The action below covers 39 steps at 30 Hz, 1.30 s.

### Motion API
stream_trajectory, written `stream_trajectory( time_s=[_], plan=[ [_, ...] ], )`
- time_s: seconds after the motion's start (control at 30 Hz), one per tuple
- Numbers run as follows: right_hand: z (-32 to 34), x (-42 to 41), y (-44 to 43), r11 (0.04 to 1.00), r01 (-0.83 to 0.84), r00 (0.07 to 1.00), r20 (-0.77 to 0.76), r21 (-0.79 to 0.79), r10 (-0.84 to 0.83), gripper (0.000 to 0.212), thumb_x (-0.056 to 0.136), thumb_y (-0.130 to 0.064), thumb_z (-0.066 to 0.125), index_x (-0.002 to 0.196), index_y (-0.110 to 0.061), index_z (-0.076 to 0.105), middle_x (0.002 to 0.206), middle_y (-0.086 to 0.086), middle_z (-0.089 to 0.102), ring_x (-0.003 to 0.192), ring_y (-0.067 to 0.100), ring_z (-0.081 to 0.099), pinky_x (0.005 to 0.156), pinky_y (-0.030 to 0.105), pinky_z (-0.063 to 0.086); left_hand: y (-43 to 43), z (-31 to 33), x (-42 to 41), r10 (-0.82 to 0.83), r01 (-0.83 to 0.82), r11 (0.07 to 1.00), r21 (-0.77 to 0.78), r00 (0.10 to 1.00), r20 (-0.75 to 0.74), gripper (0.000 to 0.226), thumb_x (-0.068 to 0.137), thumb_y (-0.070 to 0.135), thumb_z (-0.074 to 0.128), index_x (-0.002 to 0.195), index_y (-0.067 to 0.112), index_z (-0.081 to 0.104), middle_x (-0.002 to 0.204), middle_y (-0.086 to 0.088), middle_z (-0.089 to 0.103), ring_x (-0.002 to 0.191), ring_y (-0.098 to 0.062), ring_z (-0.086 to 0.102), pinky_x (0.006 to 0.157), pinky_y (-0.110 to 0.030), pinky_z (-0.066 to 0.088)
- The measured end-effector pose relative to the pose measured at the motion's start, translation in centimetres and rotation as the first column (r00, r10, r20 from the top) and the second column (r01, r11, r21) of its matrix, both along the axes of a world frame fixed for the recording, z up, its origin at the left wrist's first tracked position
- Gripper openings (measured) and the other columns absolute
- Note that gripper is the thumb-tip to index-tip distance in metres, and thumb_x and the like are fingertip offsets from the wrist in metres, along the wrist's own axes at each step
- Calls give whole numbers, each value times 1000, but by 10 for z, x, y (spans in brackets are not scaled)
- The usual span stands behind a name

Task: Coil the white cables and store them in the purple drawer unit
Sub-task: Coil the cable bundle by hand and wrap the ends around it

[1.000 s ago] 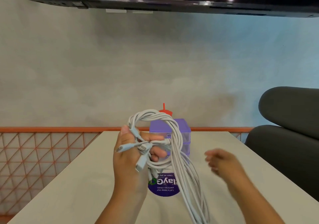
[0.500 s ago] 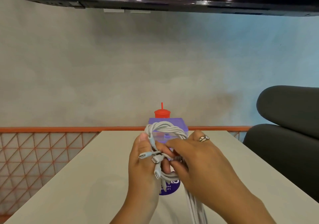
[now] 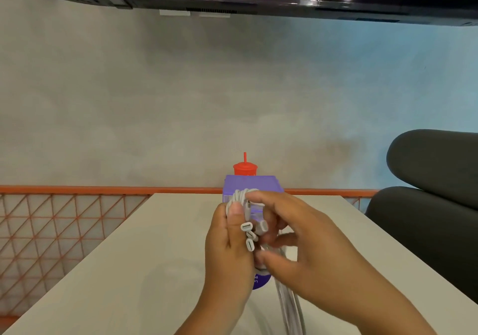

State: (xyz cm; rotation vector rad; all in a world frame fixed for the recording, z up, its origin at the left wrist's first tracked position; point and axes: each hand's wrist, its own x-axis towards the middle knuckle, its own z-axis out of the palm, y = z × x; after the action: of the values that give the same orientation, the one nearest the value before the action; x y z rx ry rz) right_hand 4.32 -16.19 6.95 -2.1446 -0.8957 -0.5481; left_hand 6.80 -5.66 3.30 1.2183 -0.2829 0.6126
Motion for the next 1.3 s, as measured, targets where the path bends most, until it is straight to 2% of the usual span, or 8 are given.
stream_trajectory(
  time_s=[0.17, 0.37, 0.57, 0.7, 0.83, 0.9, 1.07, 1.3],
  plan=[
    [-6, 15, -9, 998, -12, 985, -171, 67, 23, 77, 65, -20, 82, 112, -62, 38, 103, -25, 44, 92, 4, 49, 78, 16, 51, -1, 7, -5, -40, 41, 999, 12, 998, -53, 32, 95, 32, 36, 90, 15, 62, 67, 2, 68, 64, -12, 67, 56, -21, 53],
    [-15, 18, 4, 944, -125, 990, -21, 306, 138, 28, 78, -9, 65, 93, -33, 67, 94, -16, 53, 53, 11, 62, 59, 16, 48, -1, 15, -12, -205, 197, 977, -79, 971, -125, 29, 82, 40, 60, 78, 11, 59, 53, 1, 56, 49, -16, 49, 42, -21, 40],
    [-23, 23, 12, 970, -5, 991, 133, 243, -28, 15, 80, -44, 47, 83, -30, 53, 82, -15, 55, 76, 6, 53, 63, 9, 40, -2, 7, -3, -127, 120, 991, -50, 977, -172, 27, 98, 13, 34, 81, 11, 55, 53, 0, 54, 40, -9, 48, 39, -20, 38],
    [-3, 8, 7, 408, -239, 886, 26, 881, 463, 11, 79, -31, 62, 69, -27, 64, 66, 0, 62, 55, 13, 61, 55, 22, 53, 9, -9, 18, 52, -50, 999, 13, 964, -262, 34, 99, 30, 32, 75, 8, 41, 55, -5, 37, 40, -12, 31, 39, -20, 30],
    [16, 8, -26, -82, -337, 549, 266, 938, 793, 21, 97, -16, 41, 100, -4, 57, 80, 15, 58, 77, 28, 60, 89, 39, 46, 30, -10, 31, 113, -144, 985, -95, 955, -276, 33, 100, 26, 30, 70, 13, 35, 55, -1, 33, 36, -7, 28, 41, -20, 26],
    [25, 2, -47, -51, -208, 683, 182, 977, 707, 30, 103, -18, 24, 110, 0, 47, 89, 23, 54, 85, 35, 56, 97, 44, 36, 40, -9, 35, 188, -218, 972, -90, 946, -264, 33, 101, 26, 29, 70, 14, 34, 57, -1, 34, 38, -8, 30, 43, -22, 27],
    [29, 9, -91, -170, -196, 571, 254, 966, 781, 44, 101, -20, 16, 106, 9, 50, 90, 29, 52, 86, 39, 53, 96, 44, 34, 60, -5, 38, 341, -362, 930, -72, 917, -204, 33, 101, 25, 27, 70, 14, 32, 60, -2, 34, 39, -8, 32, 40, -18, 31],
    [17, 38, -110, 105, 27, 843, -79, 994, 532, 20, 94, -17, 35, 105, -6, 48, 64, 5, 56, 56, 14, 55, 69, 26, 50, 64, 9, 26, 268, -281, 933, -227, 960, -86, 29, 102, 28, 28, 77, 22, 41, 60, 2, 36, 48, -10, 31, 53, -26, 29]
  ],
)
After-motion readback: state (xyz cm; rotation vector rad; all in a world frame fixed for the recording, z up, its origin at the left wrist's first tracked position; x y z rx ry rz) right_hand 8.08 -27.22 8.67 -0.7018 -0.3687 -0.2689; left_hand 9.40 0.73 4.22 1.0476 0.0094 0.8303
